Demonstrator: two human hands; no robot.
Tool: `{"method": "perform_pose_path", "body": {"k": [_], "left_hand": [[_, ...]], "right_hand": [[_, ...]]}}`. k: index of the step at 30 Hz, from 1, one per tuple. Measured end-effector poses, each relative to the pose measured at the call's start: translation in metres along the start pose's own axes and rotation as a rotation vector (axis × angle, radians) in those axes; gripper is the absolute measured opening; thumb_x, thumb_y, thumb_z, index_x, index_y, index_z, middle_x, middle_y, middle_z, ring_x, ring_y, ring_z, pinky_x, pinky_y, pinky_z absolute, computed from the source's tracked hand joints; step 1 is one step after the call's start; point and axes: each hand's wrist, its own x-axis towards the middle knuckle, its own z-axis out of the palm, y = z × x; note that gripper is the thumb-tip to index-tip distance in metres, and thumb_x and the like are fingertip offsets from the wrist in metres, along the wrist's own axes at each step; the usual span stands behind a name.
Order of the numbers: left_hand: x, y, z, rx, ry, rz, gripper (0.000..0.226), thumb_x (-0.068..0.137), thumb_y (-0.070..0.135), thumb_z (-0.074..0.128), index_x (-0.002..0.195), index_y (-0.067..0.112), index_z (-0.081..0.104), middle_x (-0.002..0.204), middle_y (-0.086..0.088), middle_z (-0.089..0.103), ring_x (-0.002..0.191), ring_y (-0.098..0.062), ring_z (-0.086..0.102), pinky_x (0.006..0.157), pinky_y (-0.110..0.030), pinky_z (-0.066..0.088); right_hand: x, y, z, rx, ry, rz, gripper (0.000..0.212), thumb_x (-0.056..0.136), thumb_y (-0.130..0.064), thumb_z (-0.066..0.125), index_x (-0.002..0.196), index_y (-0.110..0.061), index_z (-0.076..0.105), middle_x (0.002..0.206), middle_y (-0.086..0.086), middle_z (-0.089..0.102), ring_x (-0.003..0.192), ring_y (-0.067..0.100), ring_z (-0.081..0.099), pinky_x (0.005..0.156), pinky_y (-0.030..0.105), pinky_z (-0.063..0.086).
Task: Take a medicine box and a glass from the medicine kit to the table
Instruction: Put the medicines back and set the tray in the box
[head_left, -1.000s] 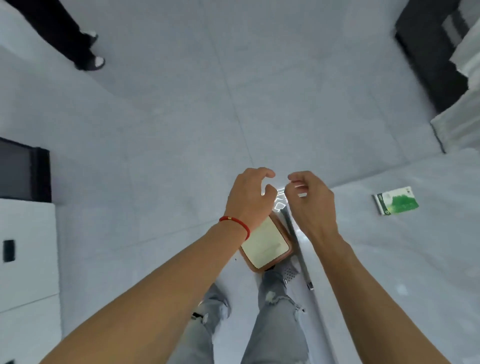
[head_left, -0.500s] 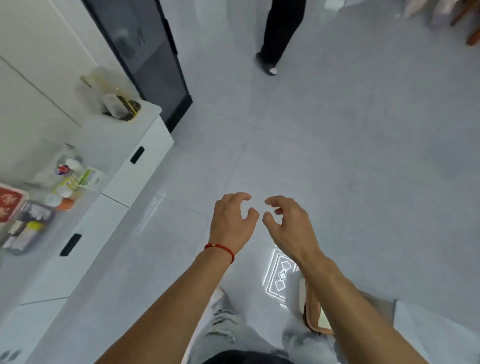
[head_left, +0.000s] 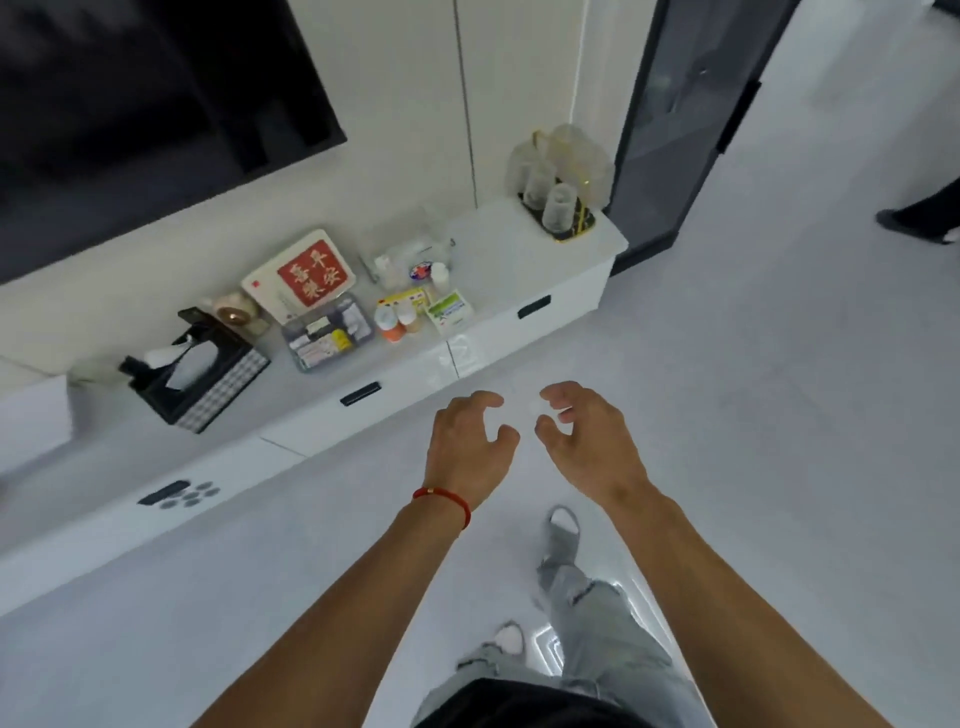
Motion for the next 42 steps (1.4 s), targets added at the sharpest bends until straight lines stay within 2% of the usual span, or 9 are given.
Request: {"method": "perform_pose_path", "body": {"k": [3,6,9,12,16,23,31,38,42], "left_hand": [[0.036,-0.006,-0.021,0.002,0.085,-0.102,0.038,0.089,0.025,0.06,0.127,0.028,0.059,0.133,0.002,0.057,0.129,-0.018,0.045,0.099,-0.023,0.033],[0.071,-0.001,-0.039,-0.029,0.153,-0.197,0.038,0.088,0.023,0.06,0.126,0.025,0.06,0.131,0.0,0.058,0.128,-0.019,0.048,0.104,-0.033,0.043],[0.104,0.007,-0.053,-0.058,0.188,-0.241,0.039,0.087,0.022,0.06,0.127,0.023,0.06,0.132,0.0,0.058,0.129,-0.019,0.049,0.106,-0.041,0.044],[0.136,0.007,-0.063,-0.085,0.214,-0.293,0.04,0.087,0.022,0.061,0.126,0.024,0.06,0.132,-0.001,0.059,0.129,-0.02,0.049,0.105,-0.041,0.045],[0.192,-0.001,-0.07,-0.086,0.197,-0.368,0.041,0.087,0.021,0.062,0.127,0.022,0.059,0.133,-0.004,0.059,0.129,-0.022,0.048,0.104,-0.035,0.044],[0.305,-0.02,-0.075,-0.041,0.075,-0.394,0.04,0.088,0.023,0.06,0.128,0.019,0.058,0.132,-0.007,0.058,0.127,-0.026,0.048,0.101,-0.035,0.041],[0.405,-0.041,-0.064,0.184,-0.022,-0.474,0.045,0.088,0.021,0.058,0.133,0.016,0.054,0.132,-0.008,0.056,0.125,-0.026,0.047,0.103,-0.038,0.044],[0.468,-0.075,-0.001,0.079,-0.07,-0.682,0.049,0.087,0.004,0.057,0.135,0.011,0.053,0.133,-0.012,0.054,0.125,-0.029,0.05,0.1,-0.033,0.043],[0.496,-0.108,0.03,-0.05,0.014,-0.839,0.051,0.087,0.01,0.059,0.137,0.015,0.051,0.132,-0.012,0.058,0.121,-0.029,0.054,0.098,-0.034,0.046]], "right_hand": [[0.056,-0.017,0.015,-0.008,-0.125,-0.066,0.034,0.095,-0.027,0.062,0.129,-0.025,0.061,0.124,-0.001,0.065,0.107,0.015,0.065,0.097,0.031,0.054],[0.108,-0.03,0.017,-0.048,-0.231,-0.122,0.034,0.095,-0.026,0.06,0.129,-0.022,0.061,0.124,0.001,0.066,0.109,0.018,0.065,0.097,0.034,0.053],[0.157,-0.043,0.017,-0.127,-0.331,-0.148,0.034,0.095,-0.025,0.059,0.129,-0.018,0.06,0.126,0.002,0.066,0.115,0.021,0.063,0.099,0.032,0.05],[0.202,-0.057,0.018,-0.172,-0.414,-0.145,0.035,0.095,-0.025,0.058,0.129,-0.019,0.059,0.127,0.003,0.065,0.116,0.02,0.062,0.101,0.034,0.049],[0.264,-0.07,0.021,-0.214,-0.479,-0.122,0.037,0.093,-0.025,0.059,0.13,-0.02,0.06,0.129,0.004,0.066,0.119,0.02,0.061,0.099,0.033,0.048],[0.368,-0.068,0.038,-0.325,-0.524,-0.053,0.038,0.094,-0.026,0.06,0.131,-0.018,0.059,0.129,0.005,0.066,0.116,0.021,0.063,0.096,0.034,0.049],[0.487,-0.043,0.081,-0.433,-0.702,-0.076,0.037,0.094,-0.023,0.061,0.129,-0.013,0.059,0.126,0.01,0.066,0.116,0.027,0.062,0.098,0.034,0.05],[0.55,0.009,0.148,-0.588,-0.885,-0.268,0.048,0.091,-0.025,0.065,0.136,-0.016,0.052,0.134,0.007,0.06,0.123,0.027,0.057,0.097,0.037,0.048],[0.566,0.029,0.202,-0.711,-0.911,-0.624,0.054,0.089,-0.025,0.066,0.139,-0.015,0.048,0.144,0.005,0.05,0.133,0.026,0.046,0.101,0.043,0.049]]}}
